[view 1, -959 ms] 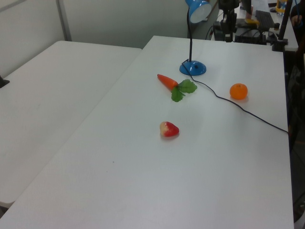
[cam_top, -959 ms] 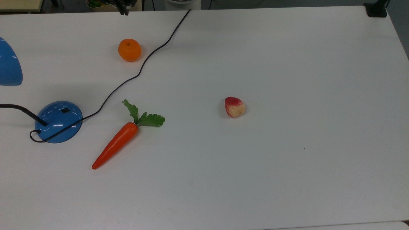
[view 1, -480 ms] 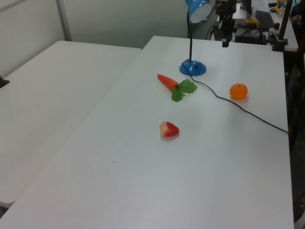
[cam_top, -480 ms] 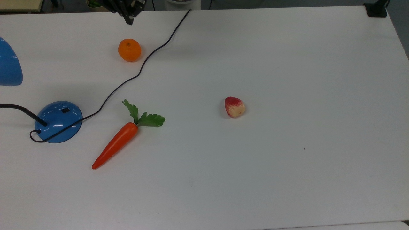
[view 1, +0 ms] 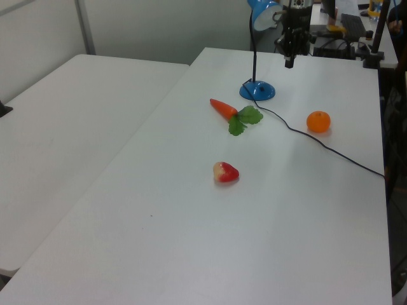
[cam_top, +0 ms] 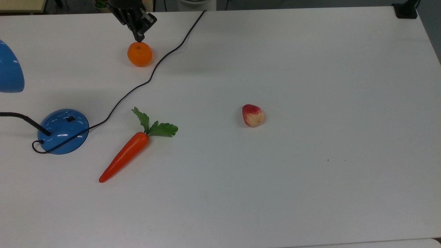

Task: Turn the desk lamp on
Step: 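Move the gripper over the blue lamp base toward its switch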

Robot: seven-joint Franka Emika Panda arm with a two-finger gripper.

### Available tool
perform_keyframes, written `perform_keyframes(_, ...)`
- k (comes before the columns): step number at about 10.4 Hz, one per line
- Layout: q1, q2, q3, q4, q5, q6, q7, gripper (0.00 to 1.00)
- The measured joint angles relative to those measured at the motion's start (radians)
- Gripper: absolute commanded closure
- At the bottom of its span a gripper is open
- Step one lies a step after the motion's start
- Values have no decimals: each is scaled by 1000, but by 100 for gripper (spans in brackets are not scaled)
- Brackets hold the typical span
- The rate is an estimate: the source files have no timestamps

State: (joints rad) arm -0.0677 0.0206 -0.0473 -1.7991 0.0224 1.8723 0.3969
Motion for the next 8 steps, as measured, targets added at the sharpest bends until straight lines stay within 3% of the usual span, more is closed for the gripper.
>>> perform_keyframes(5, -8, -48, -85, -191, -1, 322, 86, 100)
perform_keyframes(8, -37, -24, -103, -249, -58, 444, 95, 100)
